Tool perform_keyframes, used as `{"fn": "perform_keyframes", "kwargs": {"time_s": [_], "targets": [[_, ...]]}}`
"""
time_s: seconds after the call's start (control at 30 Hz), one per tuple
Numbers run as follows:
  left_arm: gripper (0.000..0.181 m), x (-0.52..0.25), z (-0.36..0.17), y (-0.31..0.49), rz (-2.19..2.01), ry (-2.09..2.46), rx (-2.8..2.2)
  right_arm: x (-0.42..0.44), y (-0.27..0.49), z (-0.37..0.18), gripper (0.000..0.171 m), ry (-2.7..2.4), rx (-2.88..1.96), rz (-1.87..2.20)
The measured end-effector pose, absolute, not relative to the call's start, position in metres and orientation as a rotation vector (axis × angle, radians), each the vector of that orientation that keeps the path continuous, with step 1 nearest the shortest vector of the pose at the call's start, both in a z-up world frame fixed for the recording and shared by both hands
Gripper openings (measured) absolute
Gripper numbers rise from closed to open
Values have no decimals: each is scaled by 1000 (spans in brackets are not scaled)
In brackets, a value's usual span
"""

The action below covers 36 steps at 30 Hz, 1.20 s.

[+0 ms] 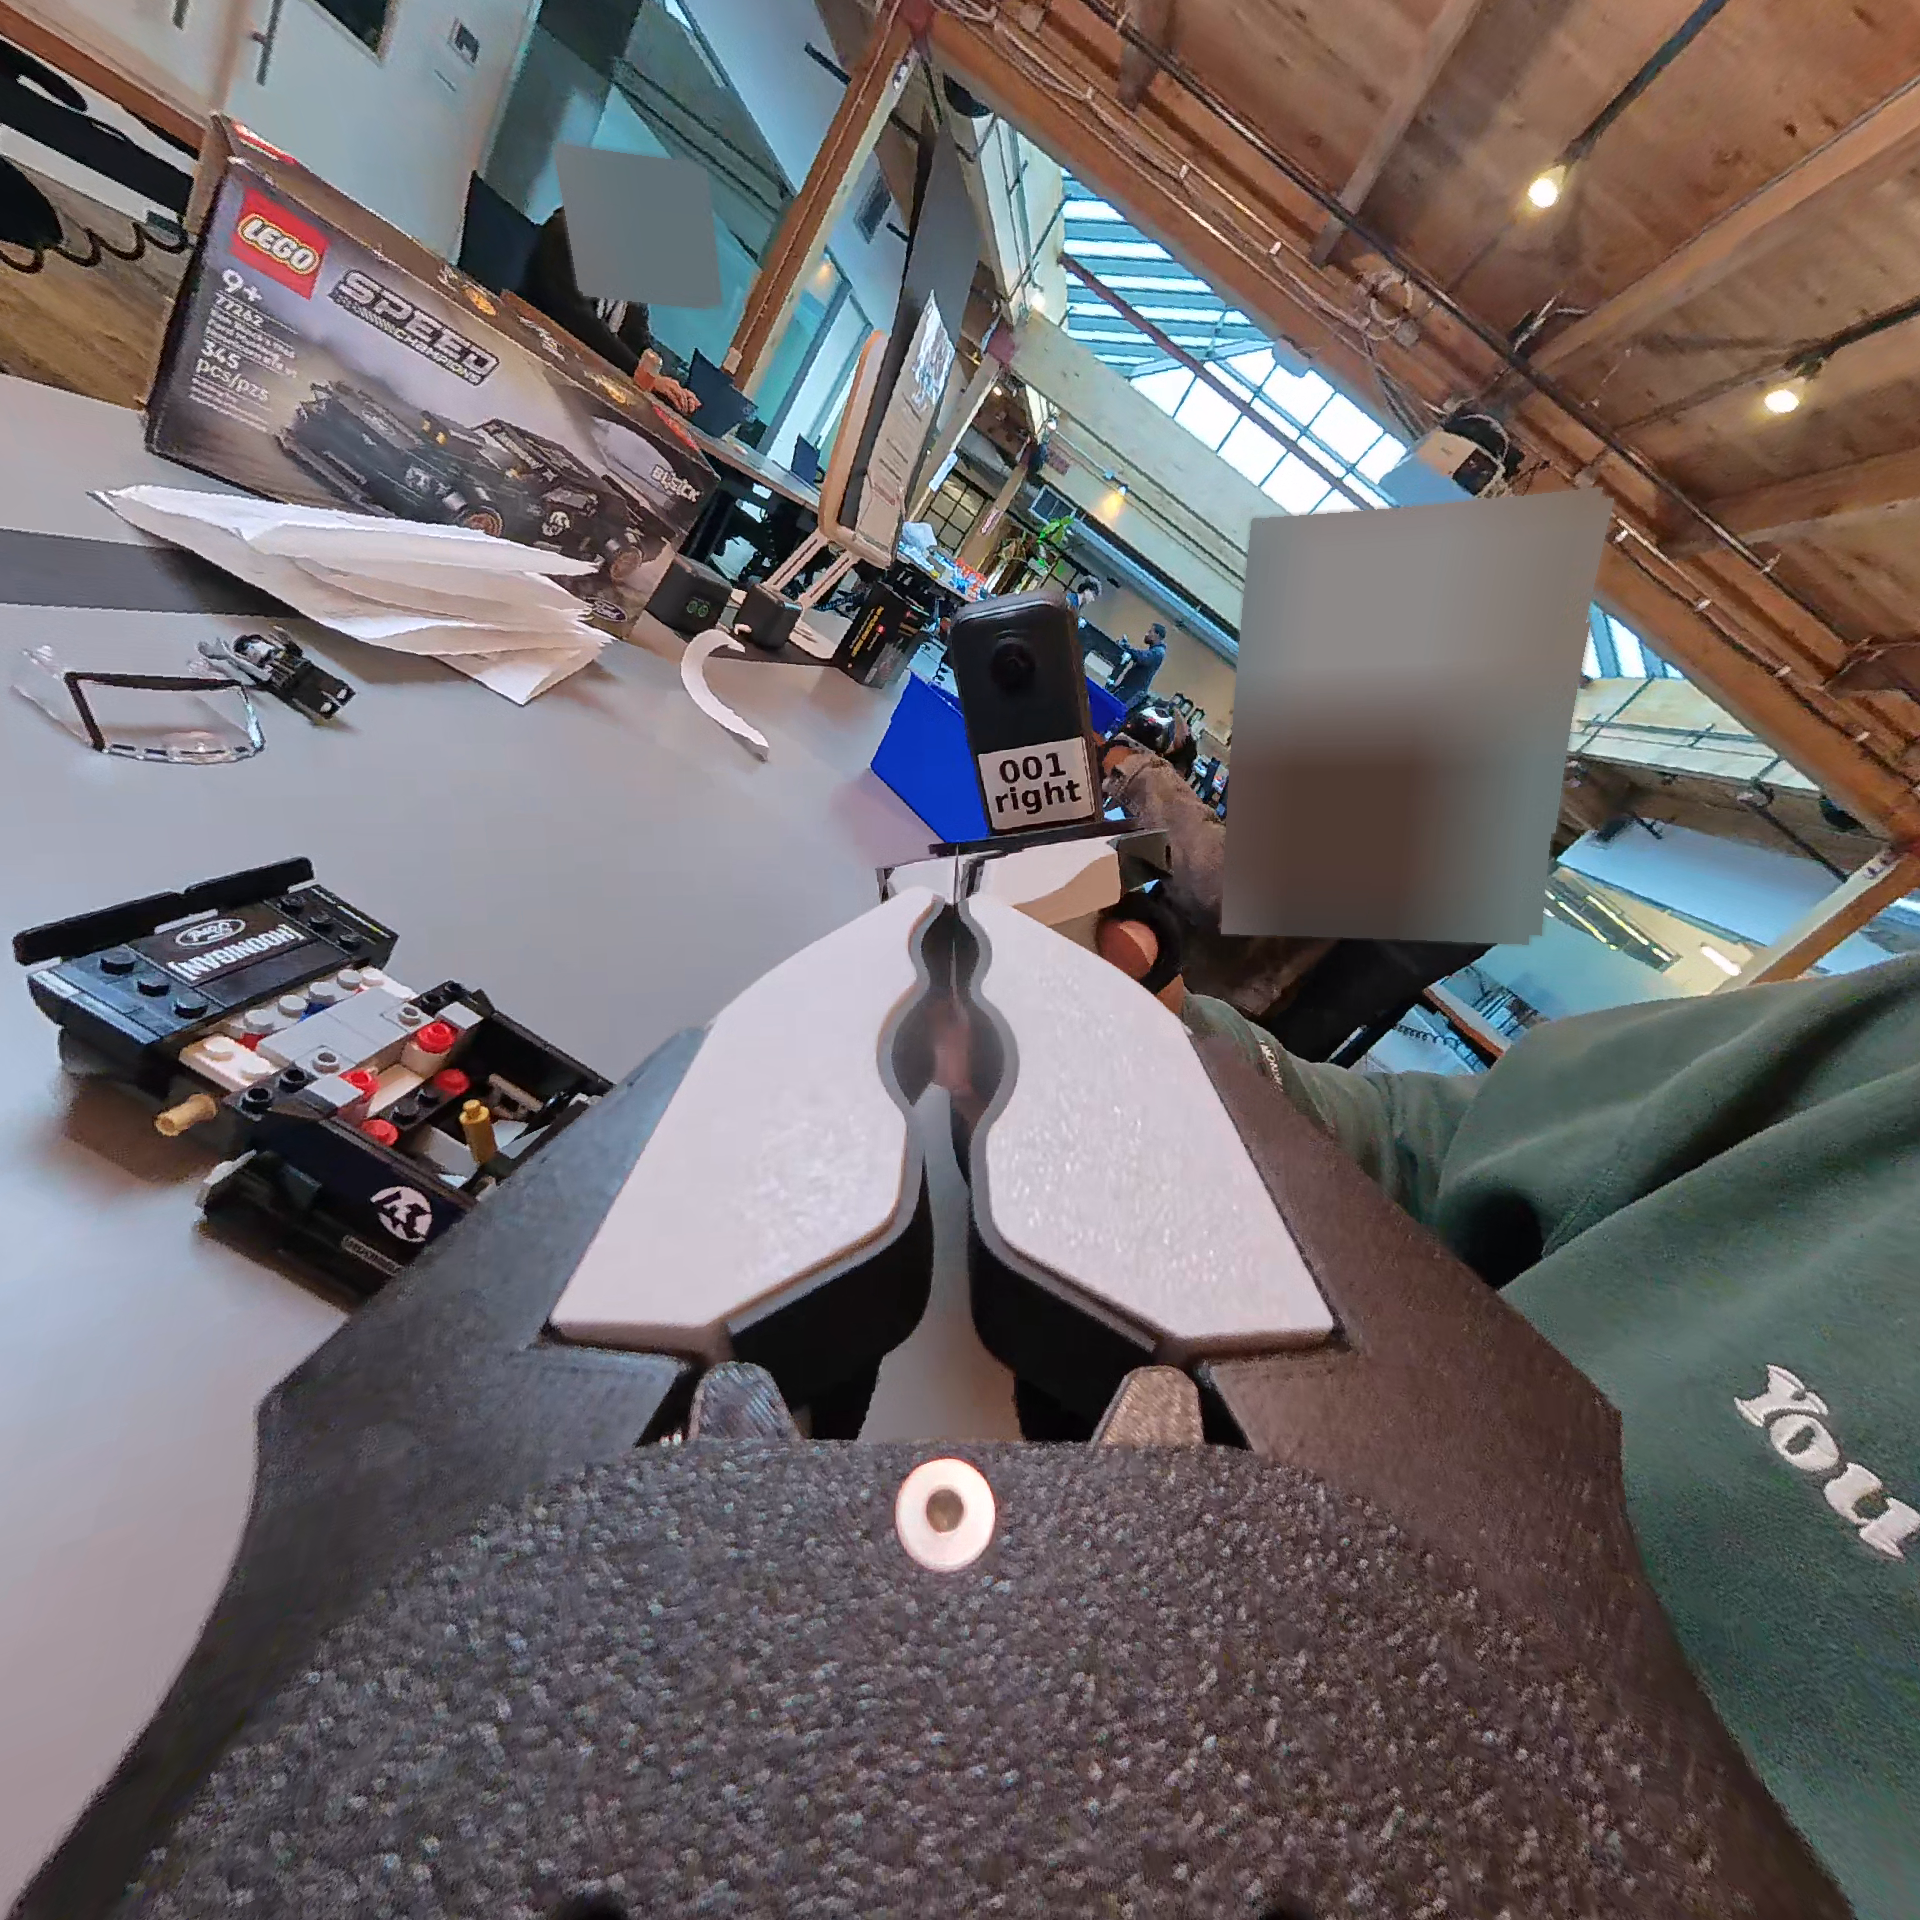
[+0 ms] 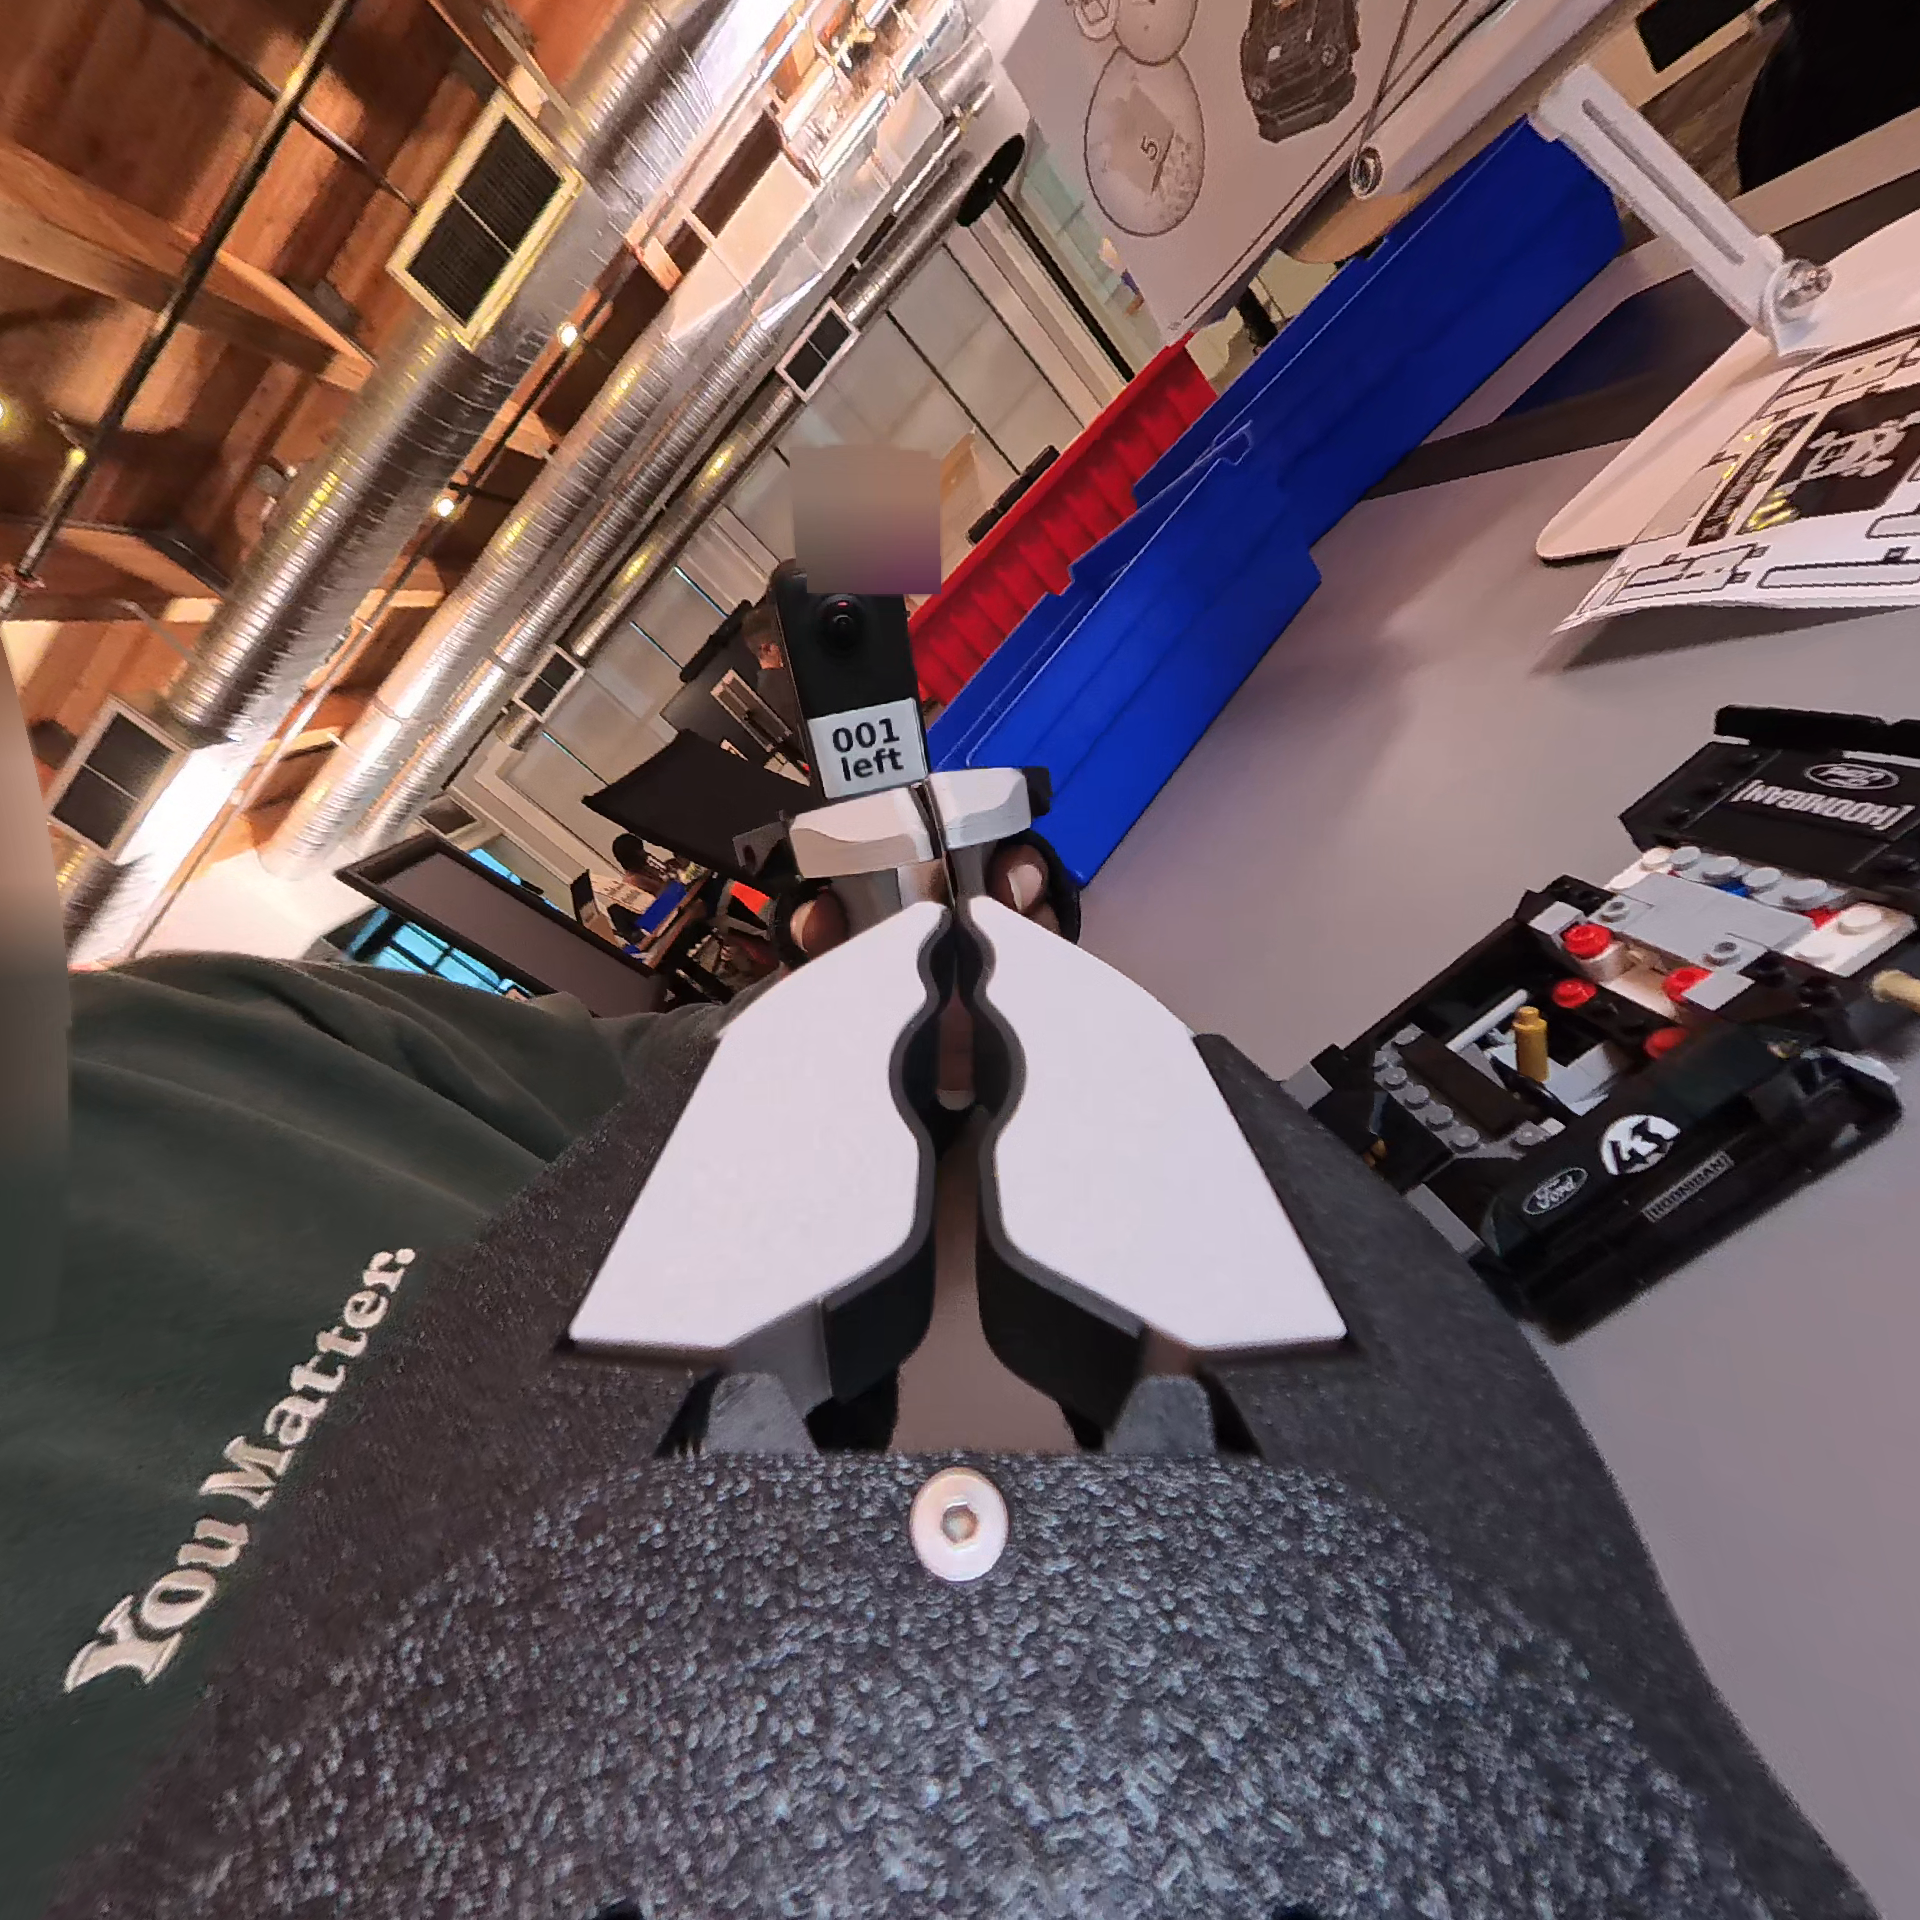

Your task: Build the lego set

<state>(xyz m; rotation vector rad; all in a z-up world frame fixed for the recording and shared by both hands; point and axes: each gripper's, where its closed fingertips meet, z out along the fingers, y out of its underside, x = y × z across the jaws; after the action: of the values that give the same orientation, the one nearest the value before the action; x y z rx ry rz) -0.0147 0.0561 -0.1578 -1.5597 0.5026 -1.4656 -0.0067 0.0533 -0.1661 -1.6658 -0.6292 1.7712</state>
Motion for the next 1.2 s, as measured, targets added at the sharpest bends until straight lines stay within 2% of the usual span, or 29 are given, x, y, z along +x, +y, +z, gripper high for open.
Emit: {"fn": "perform_keyframes", "kwargs": {"time_s": [0.1,0.2,0.37,0.47,0.6,0.83,0.97,1.2], "targets": [[0,-15,-156,55,-1470,515,-1552,-7,52,-164,0,-654,-1651,1731],[1,-16,-154,54,-1459,530,-1545,-8,49,-160,19,-703,-1620,1684],[1,-16,-153,53,-1493,520,-1537,-9,50,-162,31,-764,-1607,1525],[1,-19,-150,54,-1490,514,-1527,-5,52,-161,32,-780,-1596,1465],[1,-21,-150,53,-1538,525,-1539,1,57,-160,29,-824,-1581,1337],[1,-8,-170,31,-1358,892,-1640,2,43,-162,7,-1112,-1581,1161],[1,-3,-178,18,-1236,1069,-1653,-6,25,-173,6,-1320,-1573,1065],[1,-2,-186,12,-1148,1160,-1664,-13,19,-177,3,-1335,-1565,1066]]}}
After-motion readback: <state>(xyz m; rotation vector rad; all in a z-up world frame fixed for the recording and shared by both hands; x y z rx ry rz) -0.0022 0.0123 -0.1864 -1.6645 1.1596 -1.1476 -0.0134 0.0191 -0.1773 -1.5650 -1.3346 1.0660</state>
